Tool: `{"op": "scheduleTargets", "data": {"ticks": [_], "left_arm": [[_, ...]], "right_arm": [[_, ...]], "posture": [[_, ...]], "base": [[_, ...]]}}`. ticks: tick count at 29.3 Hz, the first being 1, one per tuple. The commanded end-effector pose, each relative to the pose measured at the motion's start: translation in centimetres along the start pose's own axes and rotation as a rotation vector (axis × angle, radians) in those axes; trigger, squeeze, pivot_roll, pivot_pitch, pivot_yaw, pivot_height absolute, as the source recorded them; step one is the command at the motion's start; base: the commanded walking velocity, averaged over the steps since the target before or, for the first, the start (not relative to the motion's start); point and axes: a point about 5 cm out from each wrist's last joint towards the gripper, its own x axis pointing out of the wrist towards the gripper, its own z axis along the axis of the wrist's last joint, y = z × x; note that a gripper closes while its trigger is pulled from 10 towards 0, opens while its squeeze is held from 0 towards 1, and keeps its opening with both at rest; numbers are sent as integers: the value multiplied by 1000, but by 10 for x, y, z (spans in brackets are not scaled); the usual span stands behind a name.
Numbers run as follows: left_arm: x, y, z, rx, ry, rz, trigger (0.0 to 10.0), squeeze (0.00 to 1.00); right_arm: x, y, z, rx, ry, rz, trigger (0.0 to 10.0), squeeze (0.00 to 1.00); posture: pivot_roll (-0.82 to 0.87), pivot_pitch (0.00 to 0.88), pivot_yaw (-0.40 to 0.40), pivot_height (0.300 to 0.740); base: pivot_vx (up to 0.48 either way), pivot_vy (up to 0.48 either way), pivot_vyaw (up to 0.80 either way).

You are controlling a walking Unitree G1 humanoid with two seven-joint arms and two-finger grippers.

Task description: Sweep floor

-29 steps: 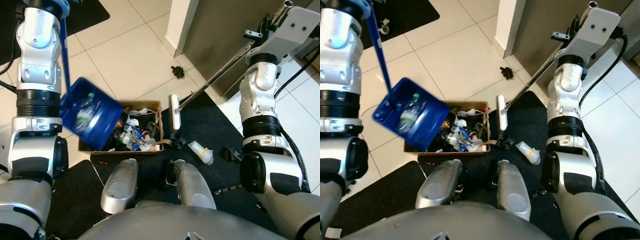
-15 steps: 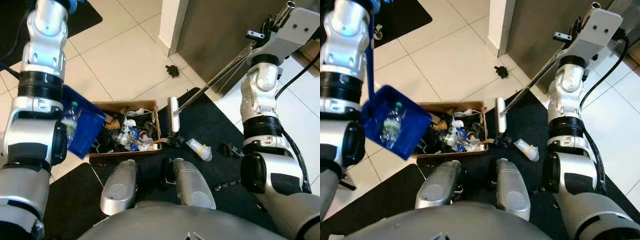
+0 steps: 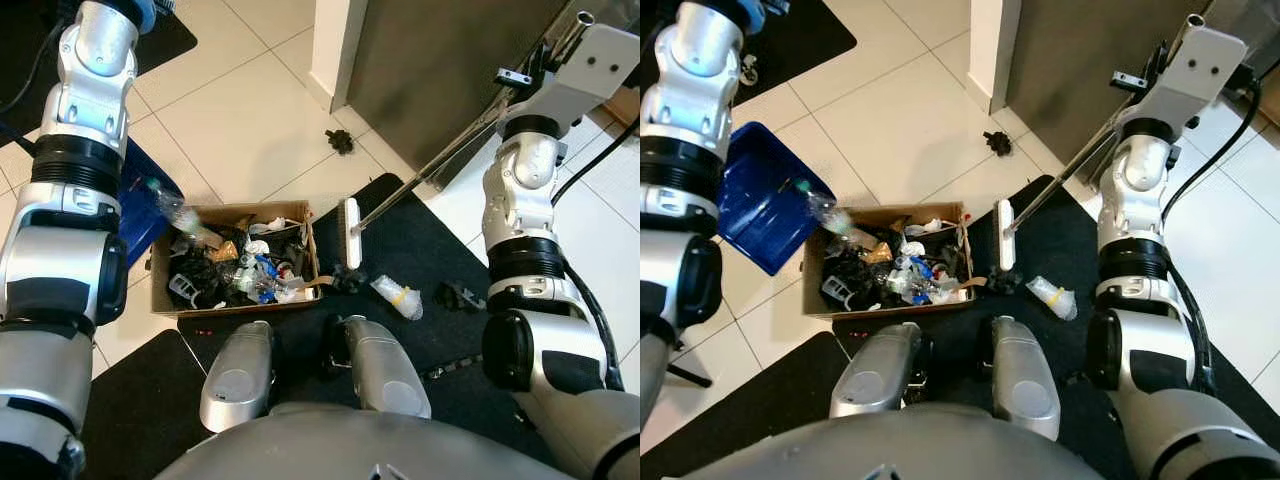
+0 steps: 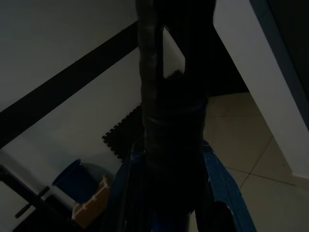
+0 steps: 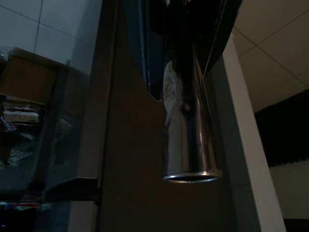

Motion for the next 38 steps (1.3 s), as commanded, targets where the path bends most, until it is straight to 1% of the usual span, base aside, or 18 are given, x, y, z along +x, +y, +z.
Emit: {"op": "scheduleTargets", "data": {"ticks": [1, 6, 10, 11, 12, 13, 14, 15, 16, 18, 19, 21, 22, 25, 28, 31, 35, 38], "left_arm": [[4, 13, 8, 51, -38, 28, 10000, 0], [4, 13, 8, 49, -38, 32, 10000, 0], [4, 19, 9, -29, -60, 102, 10000, 0], [4, 19, 9, -29, -60, 102, 10000, 0], [4, 20, 10, -68, -62, 111, 10000, 0], [3, 20, 11, -148, -72, 127, 10000, 0], [3, 20, 11, -148, -72, 127, 10000, 0], [0, 18, 15, -293, -96, 144, 10000, 0], [0, 18, 15, -293, -96, 144, 10000, 0], [-3, 14, 21, -397, -132, 141, 10000, 0], [-3, 14, 21, -397, -132, 141, 10000, 0], [-7, 7, 30, -459, -180, 125, 10000, 0], [-7, 7, 30, -459, -180, 125, 10000, 0], [-12, -6, 43, -525, -229, 87, 10000, 0], [-13, -14, 46, -552, -231, 66, 10000, 0], [-15, -22, 50, -639, -220, 52, 10000, 0], [-17, -25, 54, -675, -221, 43, 10000, 0], [-18, -29, 57, -654, -223, 25, 10000, 0]], "right_arm": [[3, -2, 10, 16, -54, -14, 10000, 0], [3, -3, 10, 13, -53, -15, 10000, 0], [3, -4, 10, 11, -54, -18, 10000, 0], [3, -4, 10, 11, -54, -18, 10000, 0], [3, -4, 10, 10, -55, -19, 10000, 0], [3, -5, 12, 11, -60, -20, 10000, 0], [3, -5, 12, 11, -60, -20, 10000, 0], [6, -7, 20, 9, -90, -22, 10000, 0], [6, -7, 20, 9, -90, -22, 10000, 0], [10, -10, 33, 0, -141, -24, 10000, 0], [10, -10, 33, 0, -141, -24, 10000, 0], [15, -14, 48, -19, -197, -29, 10000, 0], [15, -14, 48, -19, -197, -29, 10000, 0], [21, -18, 64, -31, -247, -33, 10000, 0], [22, -16, 68, -27, -255, -30, 10000, 0], [19, -12, 69, -31, -260, -16, 10000, 0], [18, -10, 72, -47, -272, 1, 10000, 0], [17, -9, 74, -45, -277, 13, 10000, 0]], "posture": [[138, 0, 2, 740], [136, 0, 1, 740], [132, 0, 1, 740], [132, 0, 1, 740], [132, 0, 1, 740], [132, 0, 1, 740], [132, 0, 1, 740], [132, 0, 1, 740], [132, 0, 1, 740], [132, 0, -2, 740], [132, 0, -2, 740], [132, 0, -5, 740], [132, 0, -5, 740], [129, 0, -11, 740], [126, 0, -11, 740], [120, 0, -9, 740], [113, 0, -5, 740], [111, 0, -2, 740]], "base": [[0, 0, 0], [0, 0, 0], [0, 0, 0], [0, 0, 0], [0, 0, 0], [0, 0, 0], [0, 0, 0], [0, 0, 0], [0, 0, 0], [0, 0, 0], [0, 0, 0], [0, 0, 0], [0, 0, 0], [0, 0, 0], [0, 0, 0], [0, 0, 0], [0, 0, 0], [0, 0, 0]]}}
